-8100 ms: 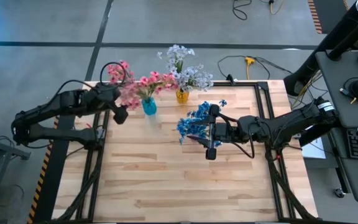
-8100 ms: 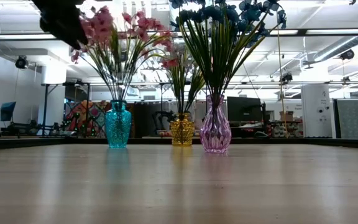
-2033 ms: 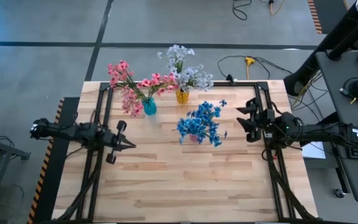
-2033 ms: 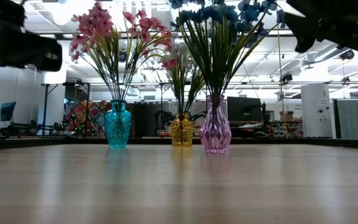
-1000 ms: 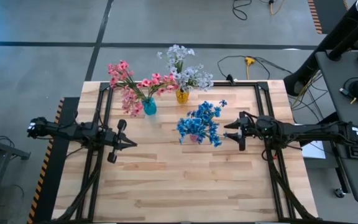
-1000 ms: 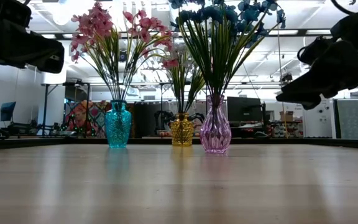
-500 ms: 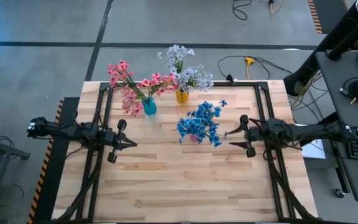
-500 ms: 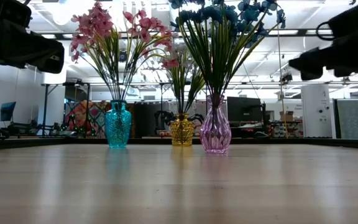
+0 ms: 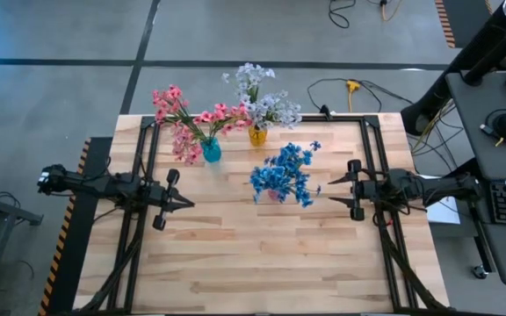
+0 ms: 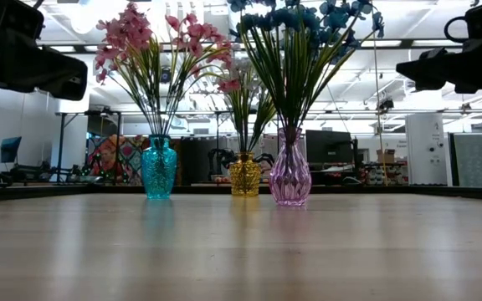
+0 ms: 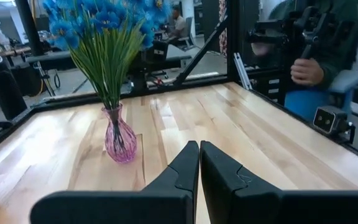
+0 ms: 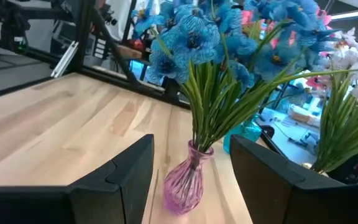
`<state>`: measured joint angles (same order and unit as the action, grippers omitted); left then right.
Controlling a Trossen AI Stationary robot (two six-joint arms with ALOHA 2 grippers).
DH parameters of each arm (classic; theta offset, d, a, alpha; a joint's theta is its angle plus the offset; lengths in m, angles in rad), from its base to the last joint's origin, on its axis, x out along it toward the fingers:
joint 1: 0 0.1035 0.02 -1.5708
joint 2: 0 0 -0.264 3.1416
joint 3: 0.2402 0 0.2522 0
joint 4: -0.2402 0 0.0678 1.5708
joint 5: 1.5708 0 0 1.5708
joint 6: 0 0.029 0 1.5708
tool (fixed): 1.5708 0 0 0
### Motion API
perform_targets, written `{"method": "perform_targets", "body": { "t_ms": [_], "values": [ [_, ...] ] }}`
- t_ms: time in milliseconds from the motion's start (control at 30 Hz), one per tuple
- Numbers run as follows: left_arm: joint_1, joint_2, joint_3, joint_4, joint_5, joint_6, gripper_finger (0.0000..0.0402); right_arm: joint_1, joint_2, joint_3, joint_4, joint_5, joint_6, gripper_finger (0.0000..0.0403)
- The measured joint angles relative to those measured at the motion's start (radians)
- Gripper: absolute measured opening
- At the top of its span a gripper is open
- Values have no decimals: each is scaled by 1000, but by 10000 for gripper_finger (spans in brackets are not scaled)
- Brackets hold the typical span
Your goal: Sort flowers into vase by color
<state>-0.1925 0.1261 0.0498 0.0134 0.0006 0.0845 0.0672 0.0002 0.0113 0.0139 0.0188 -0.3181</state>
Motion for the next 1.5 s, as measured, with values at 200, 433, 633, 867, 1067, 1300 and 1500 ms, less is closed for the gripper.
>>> {"method": "perform_targets", "body": {
  "t_ms": [200,433,633,867,1067,1300,1500],
  "values": [
    [0,7,0,-4,0,0,0,1,0,0,6,5,-6,203],
    [0,19,0,-3,0,0,0,1,17,2,9,7,-6,203],
    [0,27,0,-3,0,0,0,1,32,2,10,7,-4,203],
    [0,37,0,-3,0,0,0,1,34,2,11,7,-4,203],
    [0,43,0,-3,0,0,0,1,35,2,11,7,-4,203],
    [0,43,0,-3,0,0,0,1,35,3,12,7,-4,203],
    [0,43,0,-3,0,0,0,1,35,3,12,7,-4,203]
  ]
}}
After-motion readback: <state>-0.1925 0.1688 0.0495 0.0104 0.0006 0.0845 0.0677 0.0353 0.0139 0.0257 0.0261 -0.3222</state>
